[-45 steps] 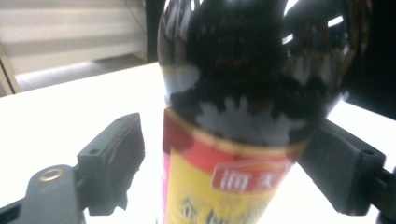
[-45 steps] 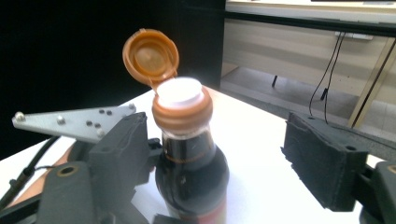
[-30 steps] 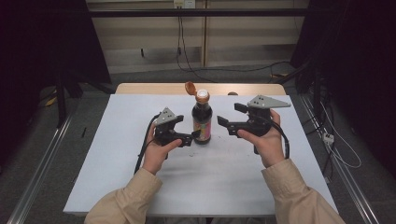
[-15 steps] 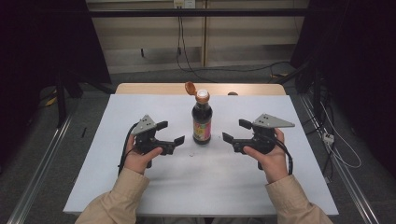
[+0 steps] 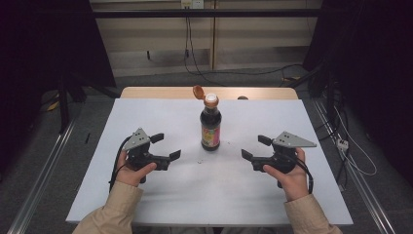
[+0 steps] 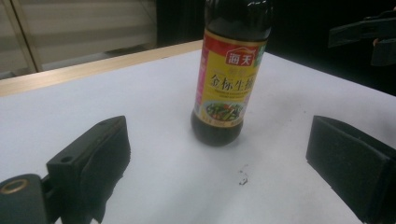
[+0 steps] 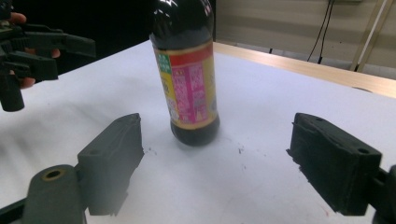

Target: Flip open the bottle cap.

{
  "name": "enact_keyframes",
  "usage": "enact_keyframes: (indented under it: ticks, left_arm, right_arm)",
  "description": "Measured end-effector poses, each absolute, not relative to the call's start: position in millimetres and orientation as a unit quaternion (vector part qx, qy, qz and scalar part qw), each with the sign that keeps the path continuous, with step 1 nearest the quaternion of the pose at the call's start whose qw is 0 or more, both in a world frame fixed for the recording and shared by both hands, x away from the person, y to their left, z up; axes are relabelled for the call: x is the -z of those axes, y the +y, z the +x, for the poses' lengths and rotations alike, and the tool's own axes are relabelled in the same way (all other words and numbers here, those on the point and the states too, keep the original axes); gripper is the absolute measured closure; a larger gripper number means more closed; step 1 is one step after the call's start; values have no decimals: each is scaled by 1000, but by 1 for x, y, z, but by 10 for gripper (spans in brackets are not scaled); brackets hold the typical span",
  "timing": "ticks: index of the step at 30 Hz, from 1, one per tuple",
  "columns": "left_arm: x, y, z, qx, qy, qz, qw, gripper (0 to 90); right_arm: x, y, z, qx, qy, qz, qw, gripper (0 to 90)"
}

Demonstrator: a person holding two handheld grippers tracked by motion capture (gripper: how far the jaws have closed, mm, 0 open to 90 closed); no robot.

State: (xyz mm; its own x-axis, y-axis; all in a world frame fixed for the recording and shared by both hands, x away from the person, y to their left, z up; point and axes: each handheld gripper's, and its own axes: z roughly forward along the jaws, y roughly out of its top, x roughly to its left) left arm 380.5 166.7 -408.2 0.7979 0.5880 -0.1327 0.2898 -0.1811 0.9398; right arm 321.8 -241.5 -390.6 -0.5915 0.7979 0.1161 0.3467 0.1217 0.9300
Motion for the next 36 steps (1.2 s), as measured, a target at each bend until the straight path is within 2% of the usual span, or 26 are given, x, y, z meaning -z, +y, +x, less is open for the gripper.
enact_keyframes:
  ticks: [17, 36]
  left_arm:
    - [414, 192, 369, -128, 294, 759, 566, 60]
    - [424, 208, 363, -128, 300, 769, 550, 63]
  right_arm:
    - [429, -258, 301, -527, 711, 410, 224, 169]
    - [444, -272, 282, -515, 721, 405, 226, 168]
